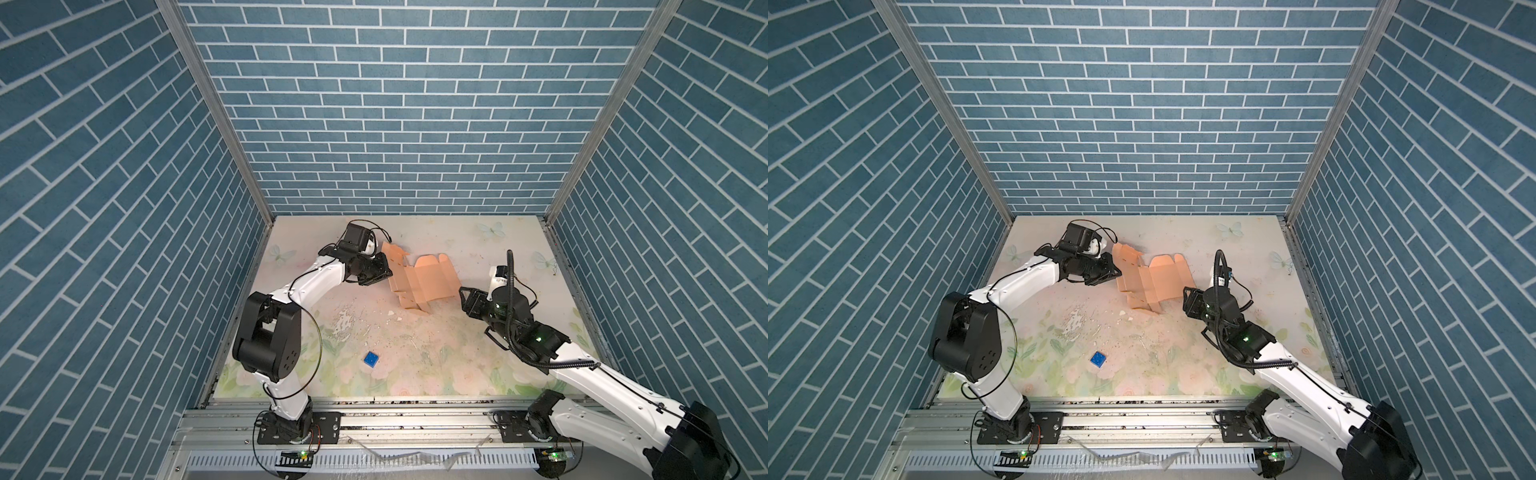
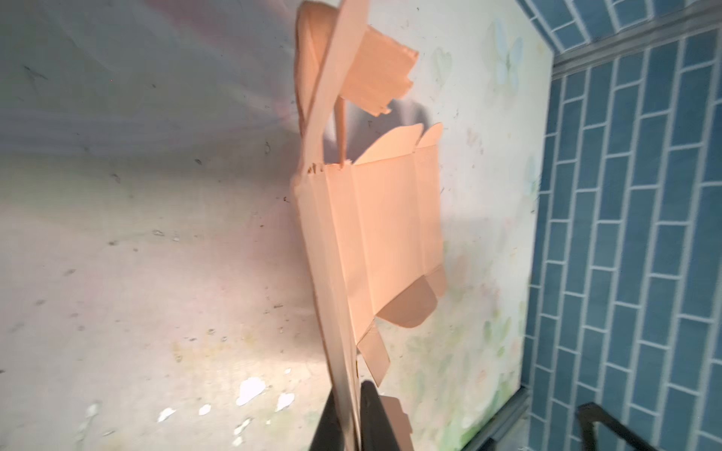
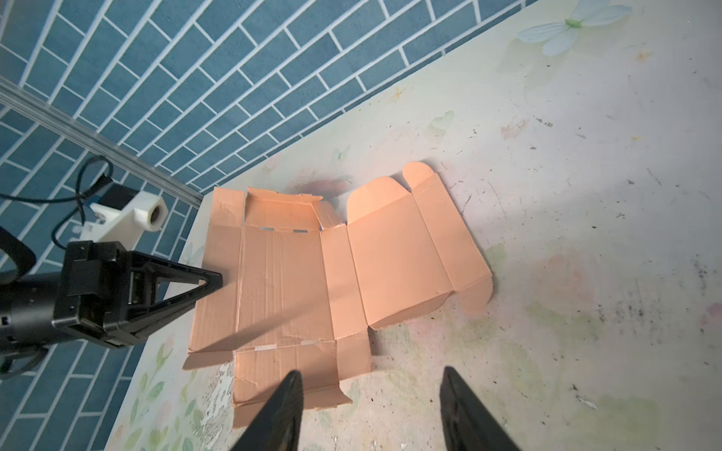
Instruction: Fold the paper box
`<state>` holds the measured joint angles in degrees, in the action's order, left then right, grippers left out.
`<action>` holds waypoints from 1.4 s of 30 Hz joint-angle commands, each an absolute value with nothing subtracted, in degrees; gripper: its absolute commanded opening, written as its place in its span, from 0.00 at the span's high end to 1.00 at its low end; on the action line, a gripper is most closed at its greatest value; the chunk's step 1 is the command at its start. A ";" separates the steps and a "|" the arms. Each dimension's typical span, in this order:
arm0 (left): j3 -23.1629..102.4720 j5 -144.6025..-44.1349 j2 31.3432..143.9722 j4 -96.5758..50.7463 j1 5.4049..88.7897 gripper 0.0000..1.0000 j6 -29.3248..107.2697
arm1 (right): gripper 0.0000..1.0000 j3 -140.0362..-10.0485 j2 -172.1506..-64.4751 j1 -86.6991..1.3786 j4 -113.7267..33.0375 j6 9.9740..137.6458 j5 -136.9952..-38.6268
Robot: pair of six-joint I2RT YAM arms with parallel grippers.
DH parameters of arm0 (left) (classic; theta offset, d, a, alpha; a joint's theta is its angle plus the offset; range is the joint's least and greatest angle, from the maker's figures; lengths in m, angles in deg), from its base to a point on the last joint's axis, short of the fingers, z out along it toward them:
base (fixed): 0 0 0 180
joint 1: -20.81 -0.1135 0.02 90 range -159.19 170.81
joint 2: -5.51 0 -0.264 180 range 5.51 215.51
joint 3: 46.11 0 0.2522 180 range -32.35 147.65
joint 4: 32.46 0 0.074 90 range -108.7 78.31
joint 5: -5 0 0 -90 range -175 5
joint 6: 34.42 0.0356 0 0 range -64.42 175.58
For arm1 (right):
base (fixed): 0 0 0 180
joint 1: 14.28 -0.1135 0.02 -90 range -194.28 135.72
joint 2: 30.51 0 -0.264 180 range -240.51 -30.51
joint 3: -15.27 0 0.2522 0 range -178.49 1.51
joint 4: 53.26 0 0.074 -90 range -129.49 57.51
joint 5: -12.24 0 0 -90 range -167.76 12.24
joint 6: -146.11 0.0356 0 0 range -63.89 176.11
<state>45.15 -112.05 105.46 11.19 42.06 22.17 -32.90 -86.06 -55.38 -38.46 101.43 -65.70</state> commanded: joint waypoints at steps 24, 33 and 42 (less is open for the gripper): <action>64.30 -73.39 119.36 35.02 45.65 0.91 37.14 | 0.46 -34.74 -91.16 -55.42 -40.52 94.64 -68.41; 71.31 -62.35 124.11 34.45 51.74 0.91 44.77 | 0.46 -31.84 -89.33 -53.64 -43.05 93.02 -66.31; 71.53 -65.72 123.29 28.64 58.72 0.91 57.18 | 0.45 -28.04 -86.43 -44.56 -45.54 93.19 -71.69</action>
